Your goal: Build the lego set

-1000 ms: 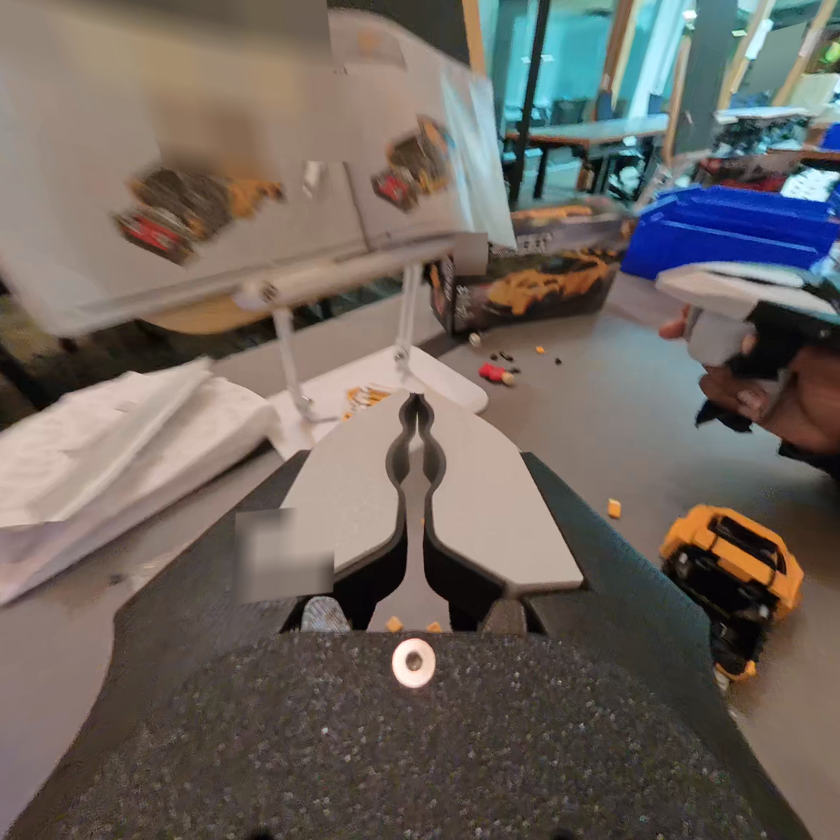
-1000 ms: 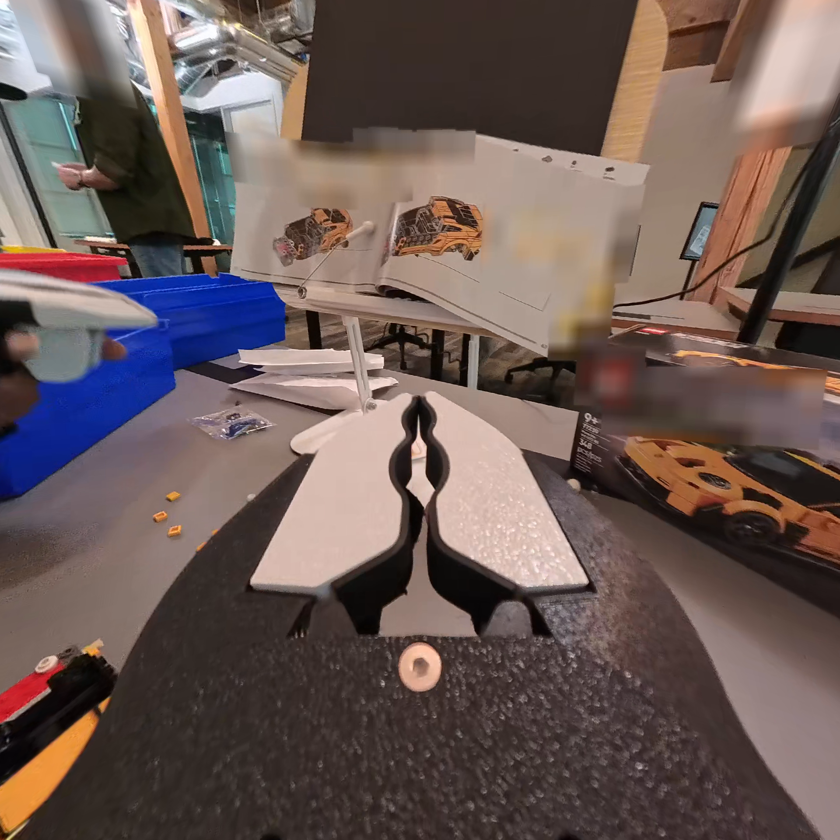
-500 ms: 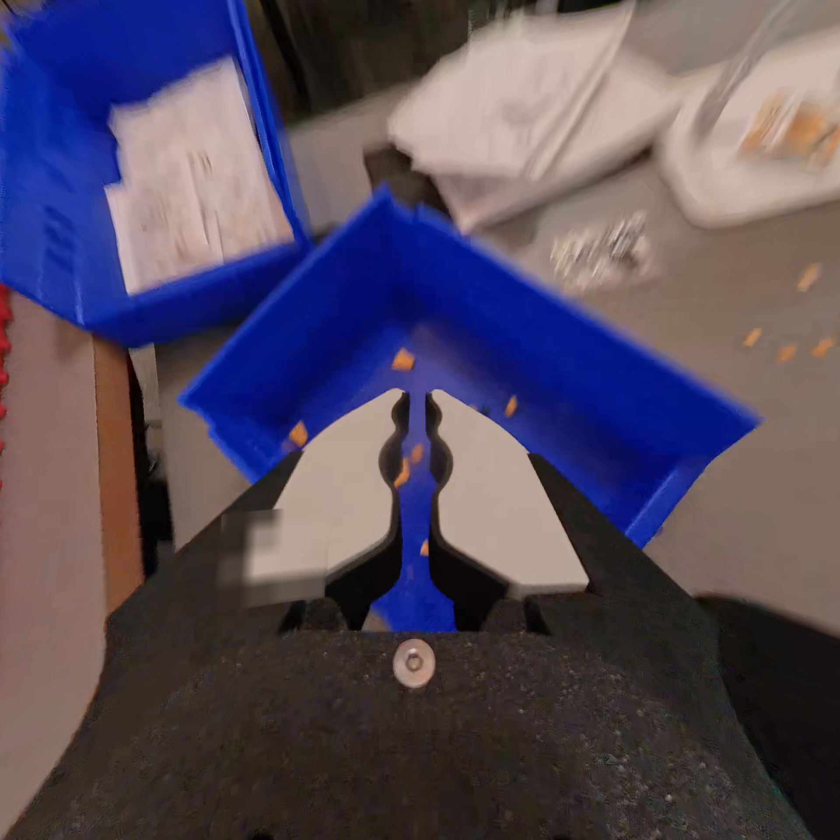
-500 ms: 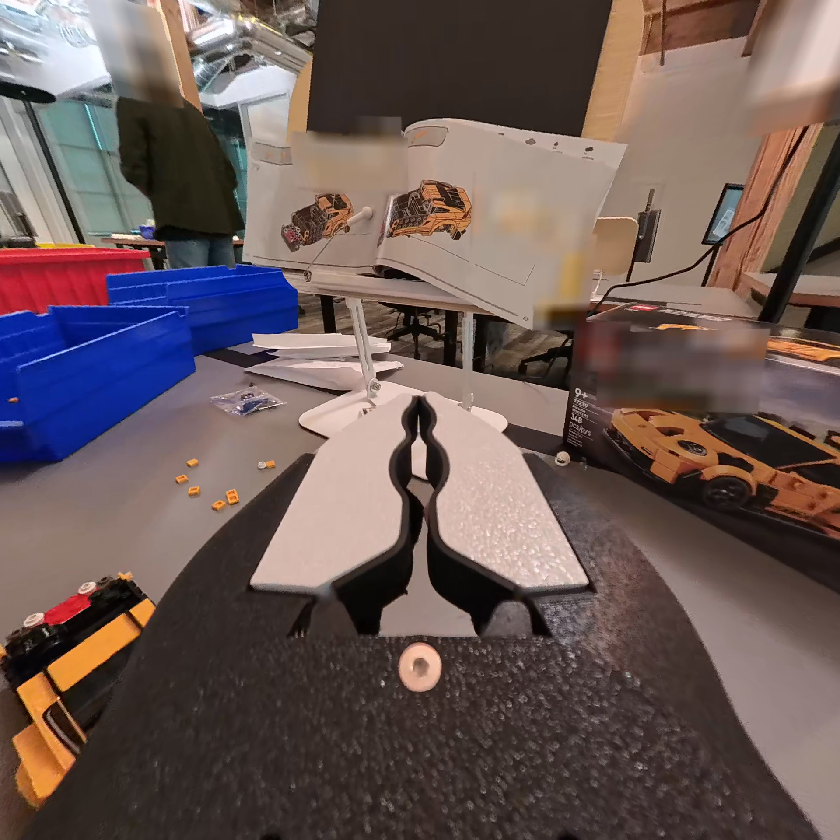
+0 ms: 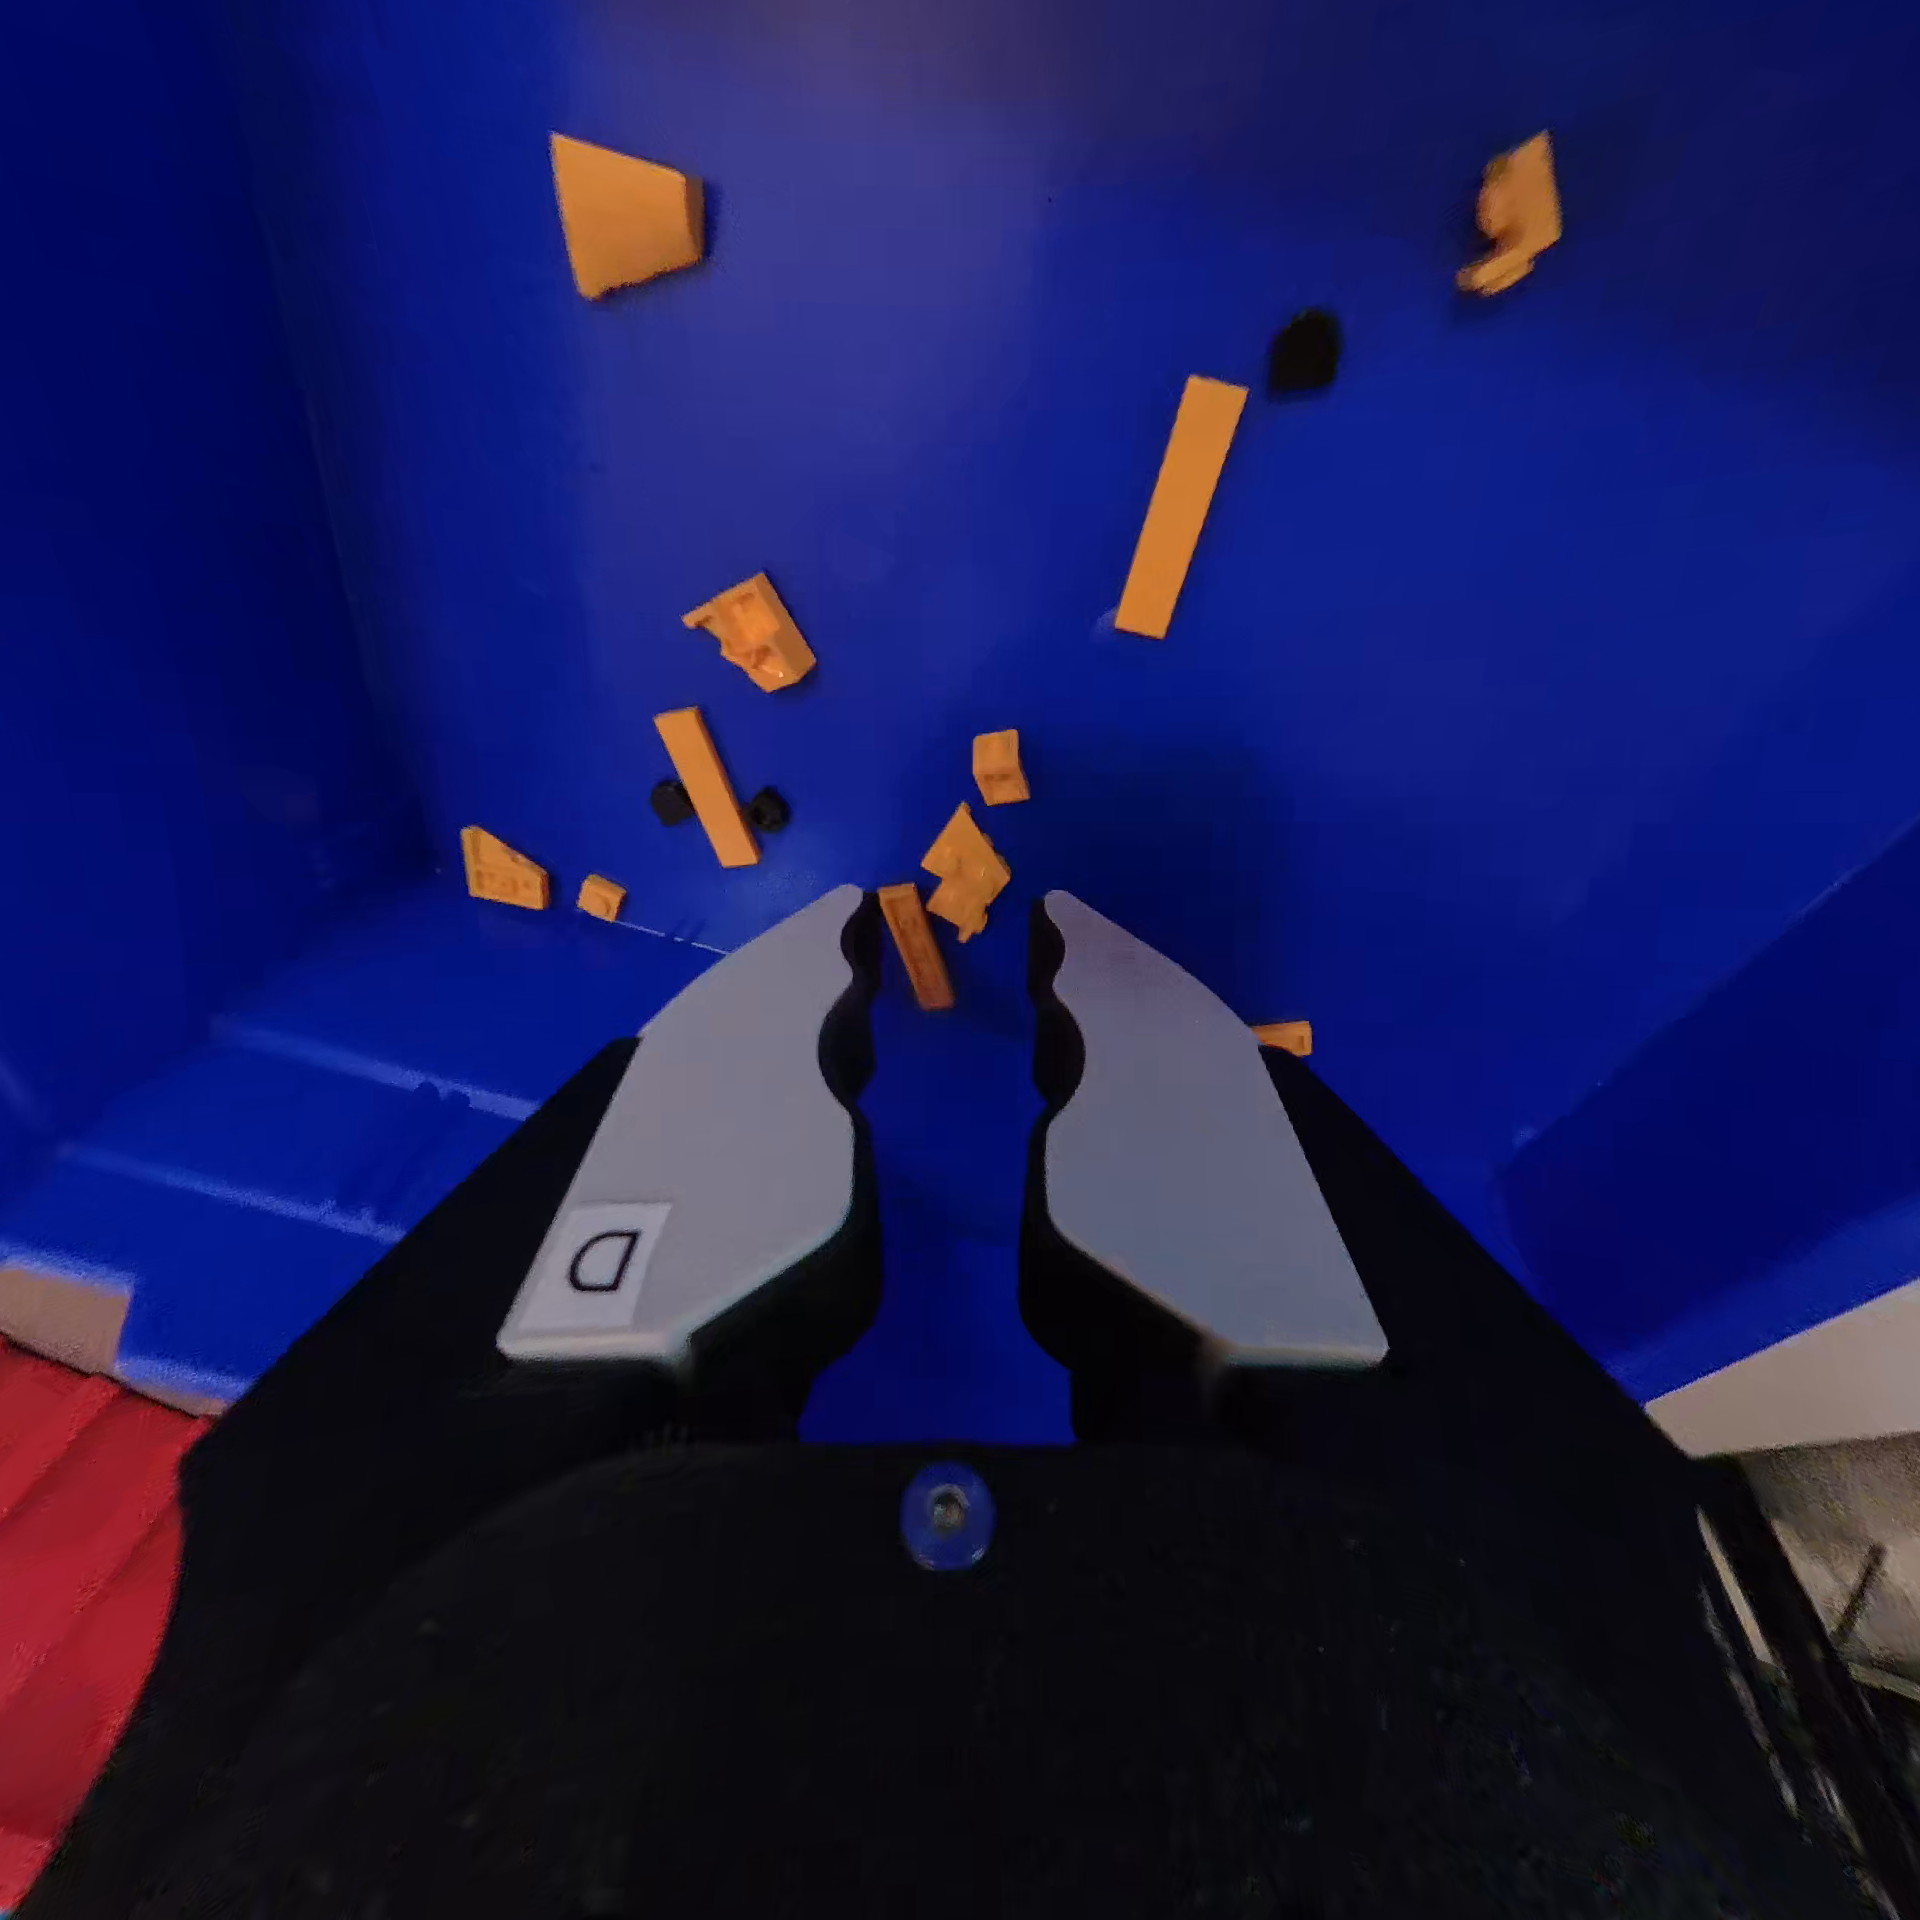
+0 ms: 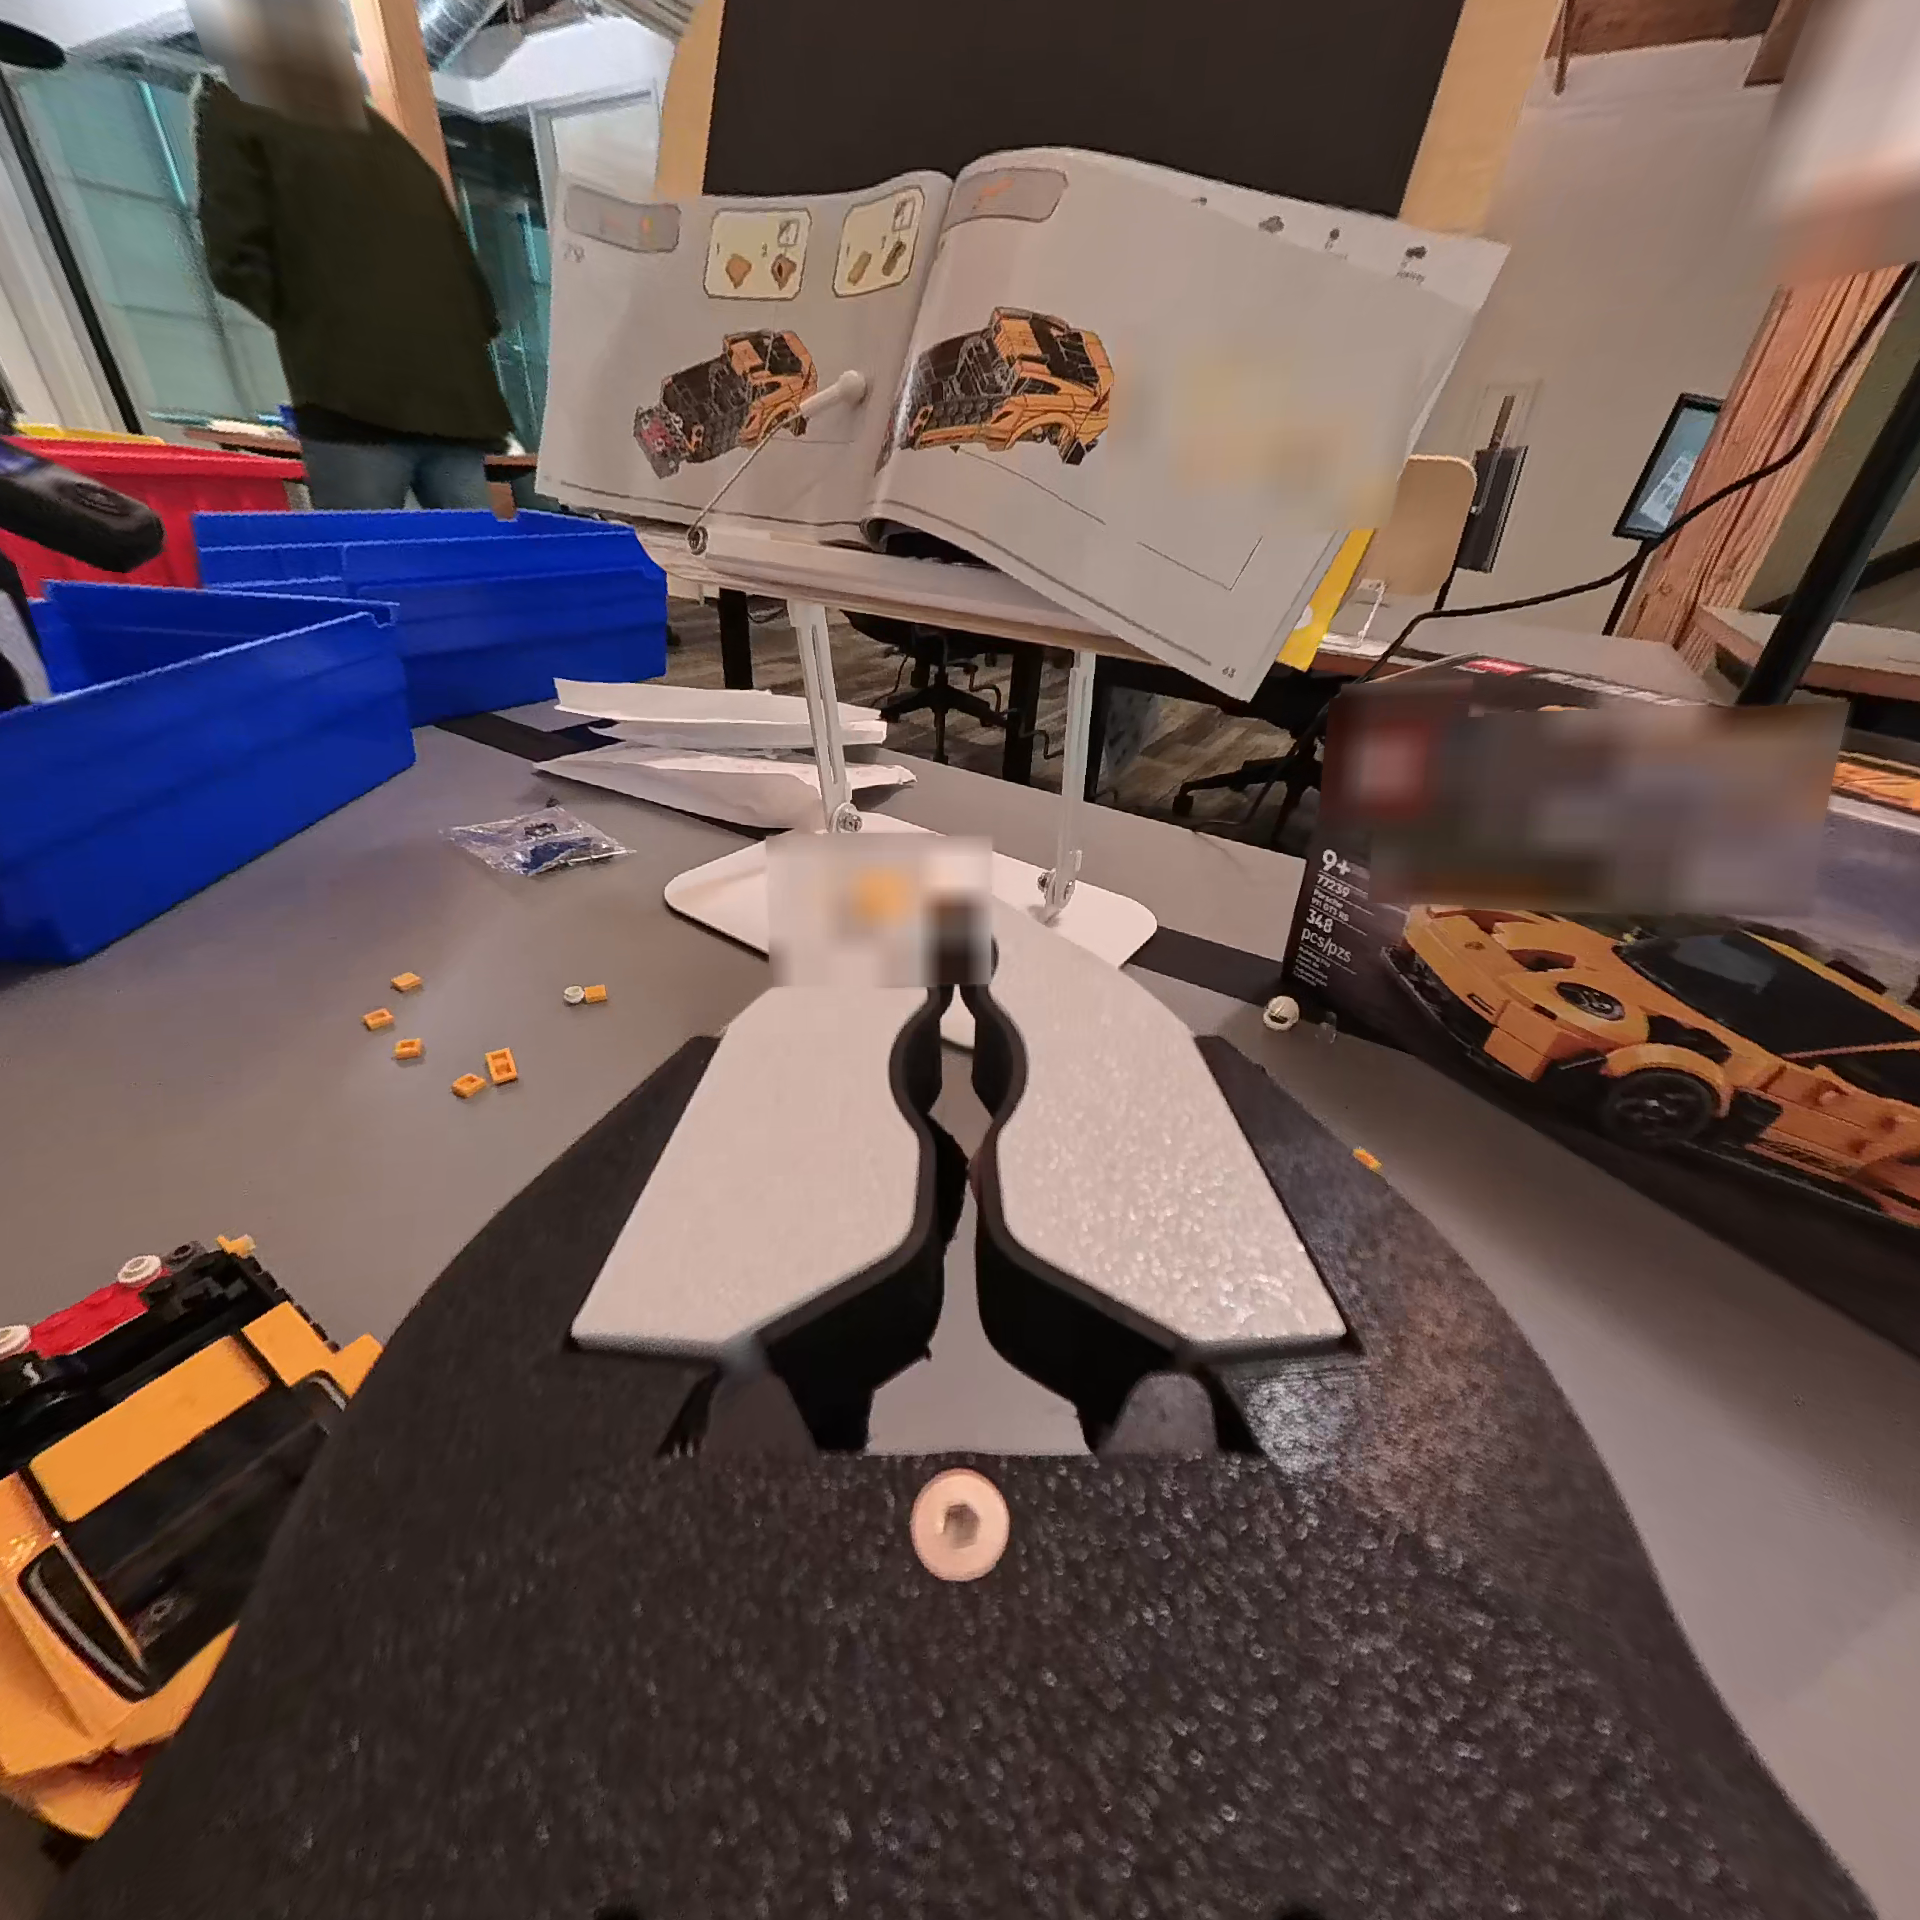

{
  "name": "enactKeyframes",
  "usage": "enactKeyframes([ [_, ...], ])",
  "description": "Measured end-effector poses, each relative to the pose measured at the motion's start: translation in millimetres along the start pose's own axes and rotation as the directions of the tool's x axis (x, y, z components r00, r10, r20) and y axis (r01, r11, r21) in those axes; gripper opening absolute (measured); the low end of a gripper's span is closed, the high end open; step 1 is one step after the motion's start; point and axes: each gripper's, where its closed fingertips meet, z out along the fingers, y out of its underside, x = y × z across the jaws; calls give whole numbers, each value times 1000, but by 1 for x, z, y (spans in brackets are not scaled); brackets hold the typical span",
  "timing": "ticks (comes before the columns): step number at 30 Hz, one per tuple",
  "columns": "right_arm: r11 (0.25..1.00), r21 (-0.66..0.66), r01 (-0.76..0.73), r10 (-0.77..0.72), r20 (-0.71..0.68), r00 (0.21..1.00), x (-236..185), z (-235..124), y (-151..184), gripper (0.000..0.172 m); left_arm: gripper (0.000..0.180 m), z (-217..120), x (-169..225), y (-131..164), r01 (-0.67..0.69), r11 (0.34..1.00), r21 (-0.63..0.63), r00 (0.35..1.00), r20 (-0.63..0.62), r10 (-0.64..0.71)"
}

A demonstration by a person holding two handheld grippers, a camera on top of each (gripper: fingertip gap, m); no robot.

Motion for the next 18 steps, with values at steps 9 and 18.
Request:
enactKeyframes([
  [9,999,-40,-15,15,15,1000,-1,4,11,0,17,16,-1,-1,-61,993,-101,997,-48,56],
  [18,999,-50,-16,18,29,999,-4,5,13,0,17,-6,6,-15,-48,999,-3,993,-109,47],
])
